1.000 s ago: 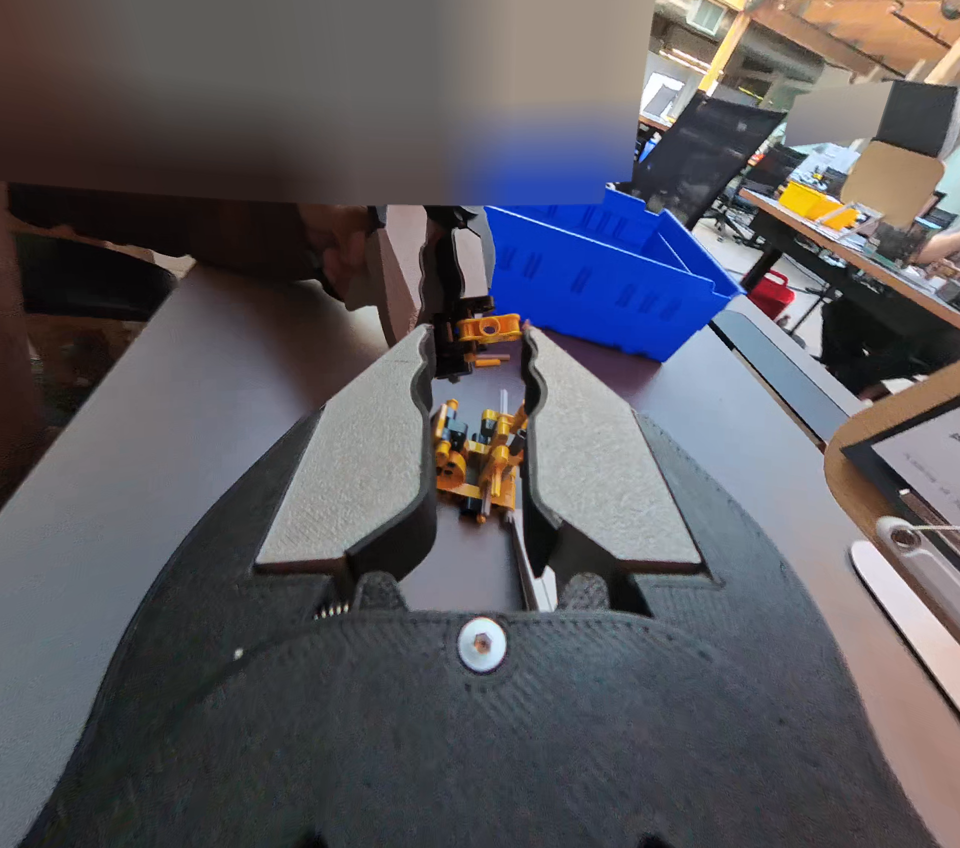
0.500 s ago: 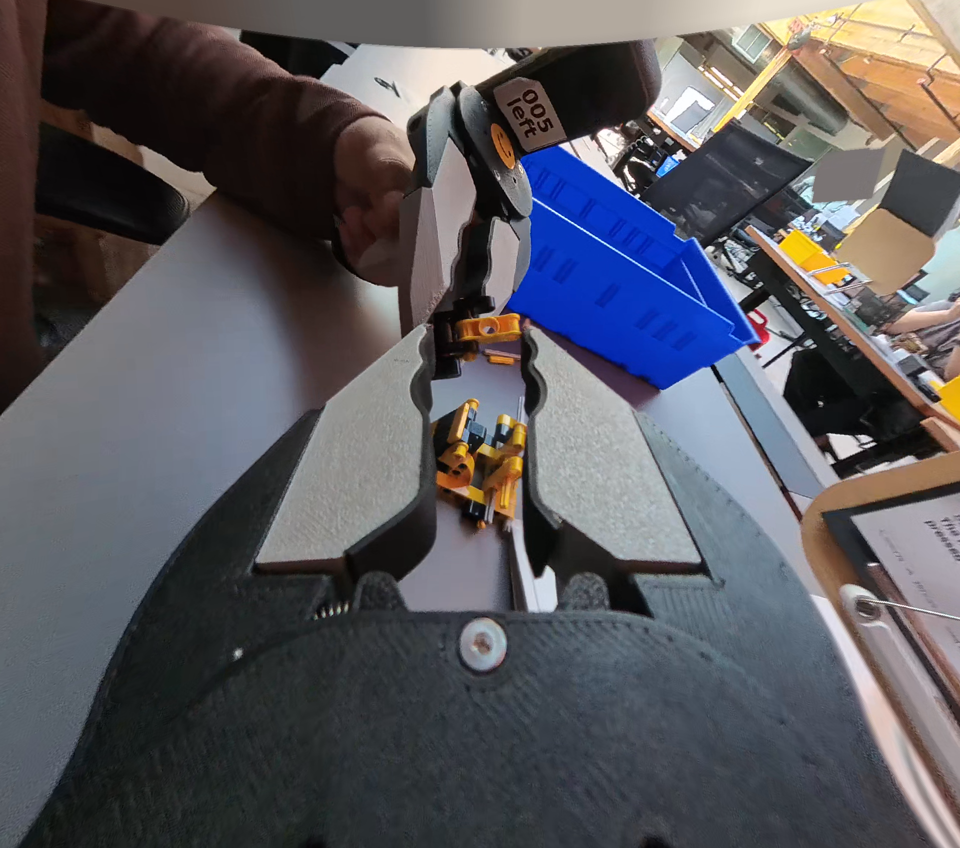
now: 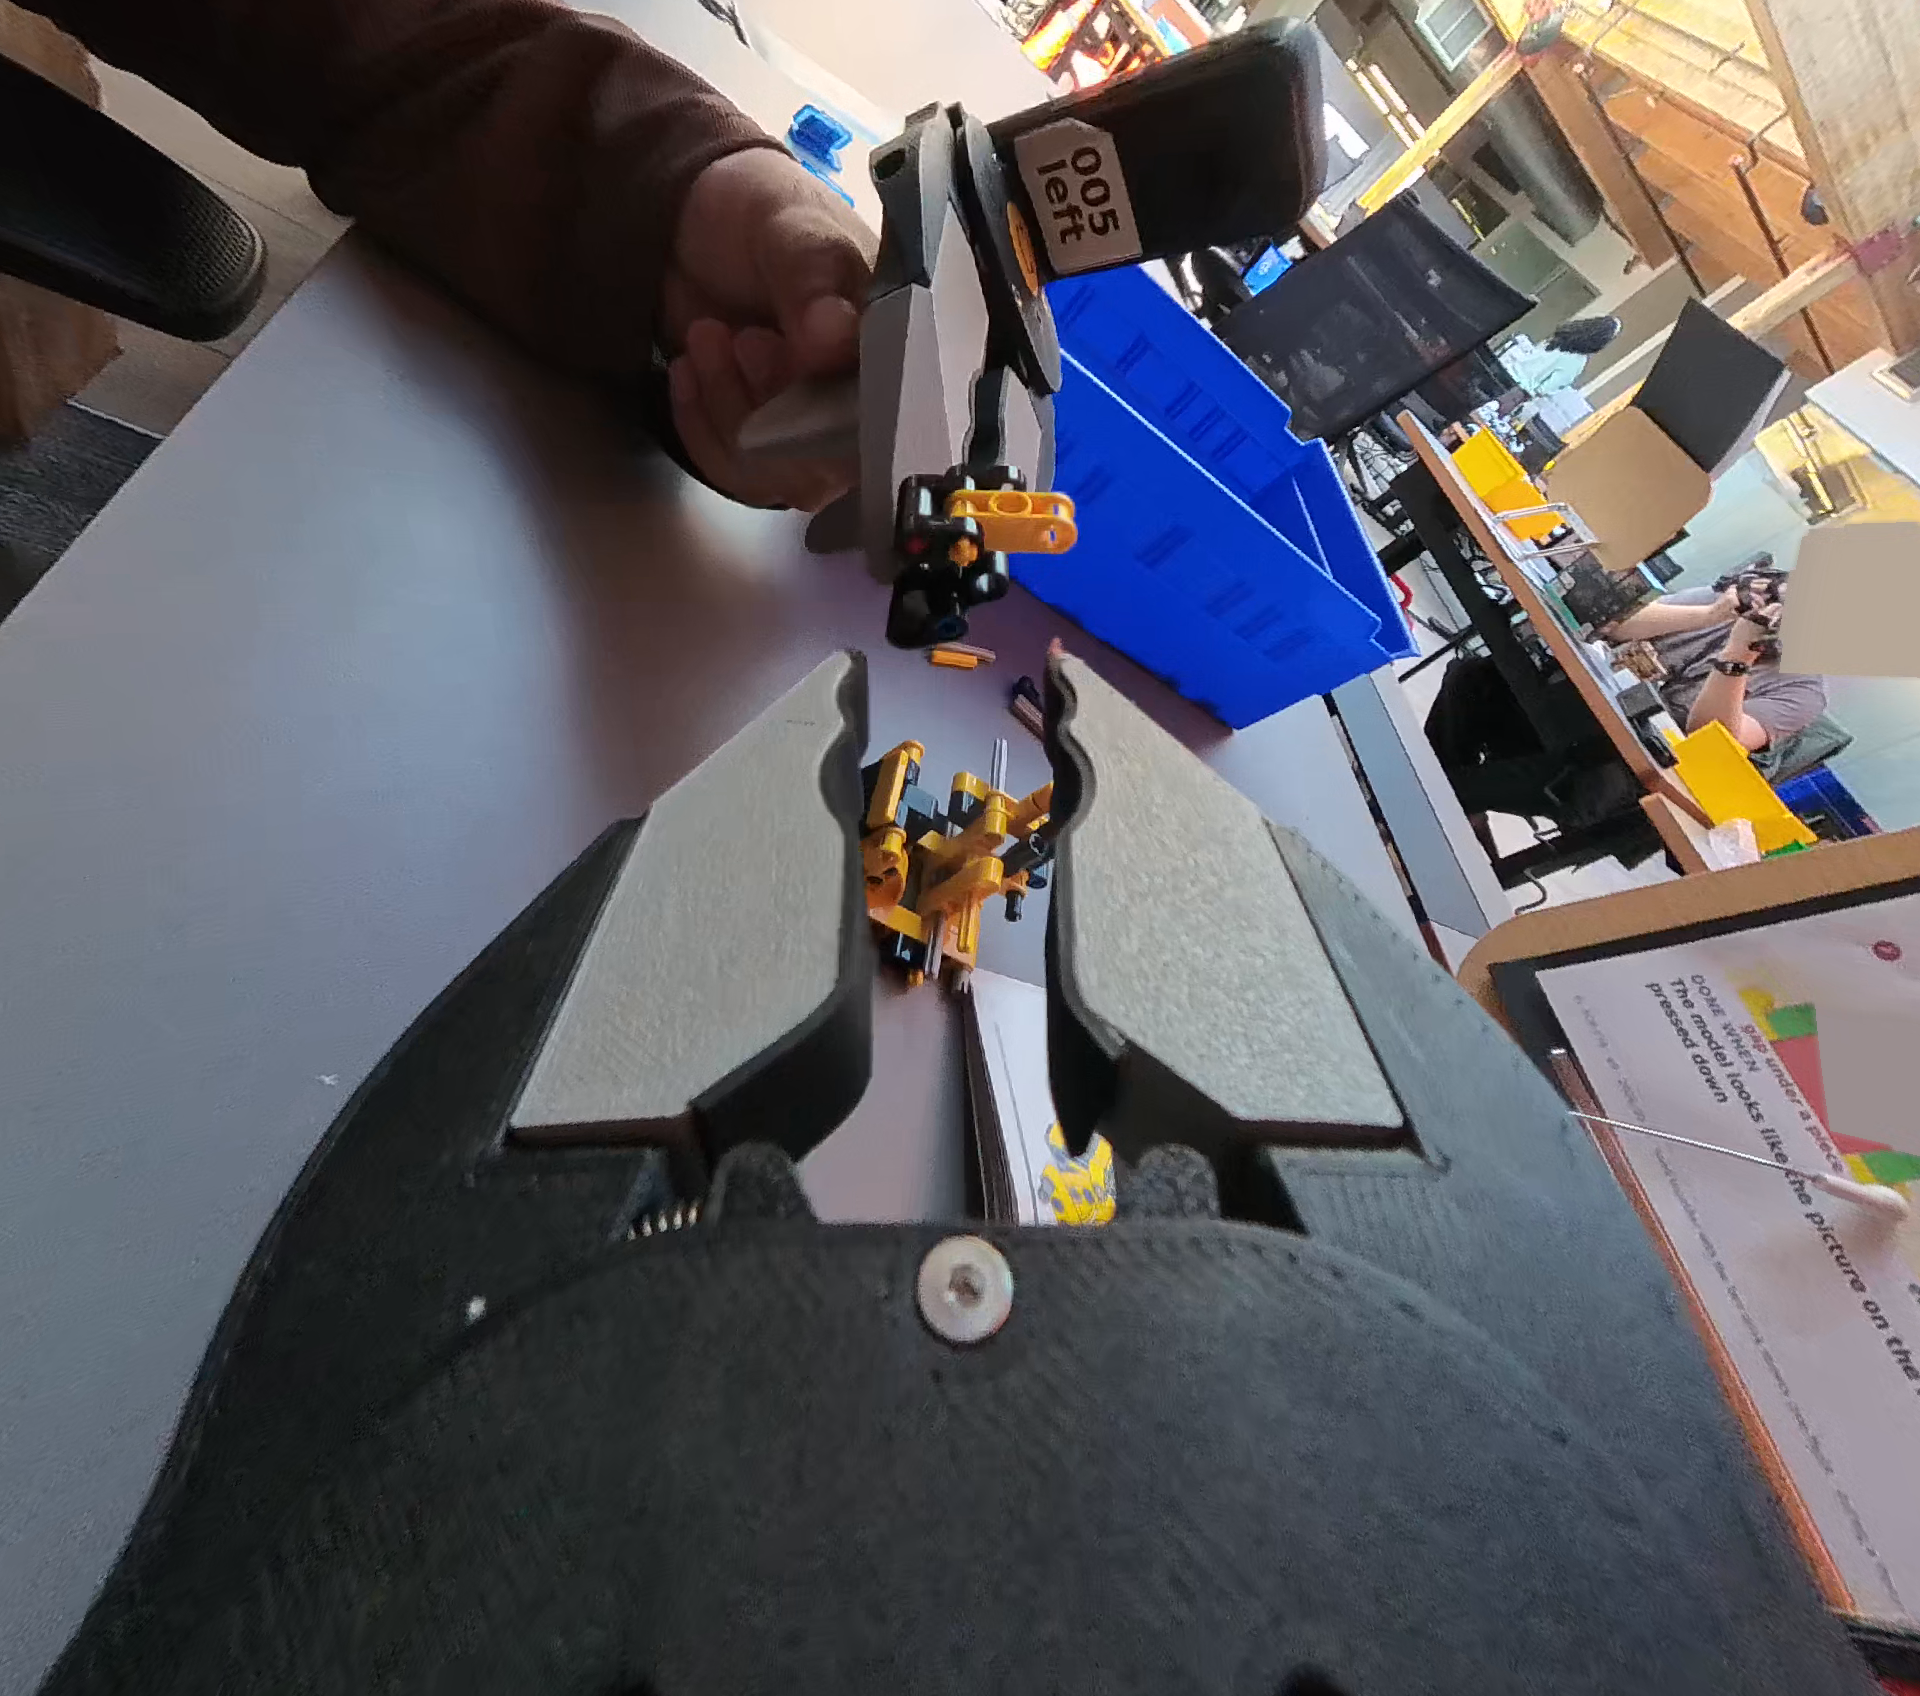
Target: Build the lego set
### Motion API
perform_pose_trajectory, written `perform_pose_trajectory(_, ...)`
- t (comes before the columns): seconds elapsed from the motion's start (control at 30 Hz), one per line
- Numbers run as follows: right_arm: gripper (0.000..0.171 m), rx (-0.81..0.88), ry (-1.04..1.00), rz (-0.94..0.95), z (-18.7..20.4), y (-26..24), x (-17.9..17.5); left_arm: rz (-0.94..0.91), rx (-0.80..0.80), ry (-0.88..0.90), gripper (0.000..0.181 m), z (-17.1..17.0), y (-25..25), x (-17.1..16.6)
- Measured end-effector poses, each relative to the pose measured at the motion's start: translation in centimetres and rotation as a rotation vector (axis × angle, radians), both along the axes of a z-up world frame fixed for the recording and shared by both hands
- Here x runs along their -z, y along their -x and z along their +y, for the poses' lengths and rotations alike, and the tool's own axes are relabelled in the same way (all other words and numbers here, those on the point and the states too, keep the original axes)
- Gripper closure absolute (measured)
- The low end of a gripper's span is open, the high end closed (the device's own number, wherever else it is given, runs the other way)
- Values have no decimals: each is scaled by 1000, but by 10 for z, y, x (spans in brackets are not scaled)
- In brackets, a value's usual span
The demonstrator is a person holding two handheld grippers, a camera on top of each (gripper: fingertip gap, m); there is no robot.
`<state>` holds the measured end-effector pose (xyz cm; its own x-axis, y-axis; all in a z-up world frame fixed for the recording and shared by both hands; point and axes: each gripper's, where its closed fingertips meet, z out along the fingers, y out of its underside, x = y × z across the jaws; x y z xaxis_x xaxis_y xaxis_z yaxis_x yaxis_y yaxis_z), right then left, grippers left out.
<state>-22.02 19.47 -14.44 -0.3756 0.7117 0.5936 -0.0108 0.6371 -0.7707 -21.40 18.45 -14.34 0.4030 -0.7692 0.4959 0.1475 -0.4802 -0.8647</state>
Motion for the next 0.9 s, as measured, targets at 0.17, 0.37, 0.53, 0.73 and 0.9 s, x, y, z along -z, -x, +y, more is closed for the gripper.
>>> perform_pose_trajectory(0.17, 153, 9, -43, 17, -6, -2, -1, -6, 23, -23, 176, -2, -3, 0)
perform_pose_trajectory(0.37, 160, 10, -81, 25, -9, -6, 1, 17, 2, 0, 177, 2, -4, 7)
perform_pose_trajectory(0.53, 159, 35, -81, 19, -6, -2, 5, 16, -16, 32, 177, 5, -4, 10)
perform_pose_trajectory(0.73, 159, 94, -118, 44, 0, 4, 9, 20, -60, 71, 177, 11, 0, 14)
perform_pose_trajectory(0.9, 159, 111, -112, 38, 2, 7, 12, 16, -80, 103, 176, 13, 2, 17)
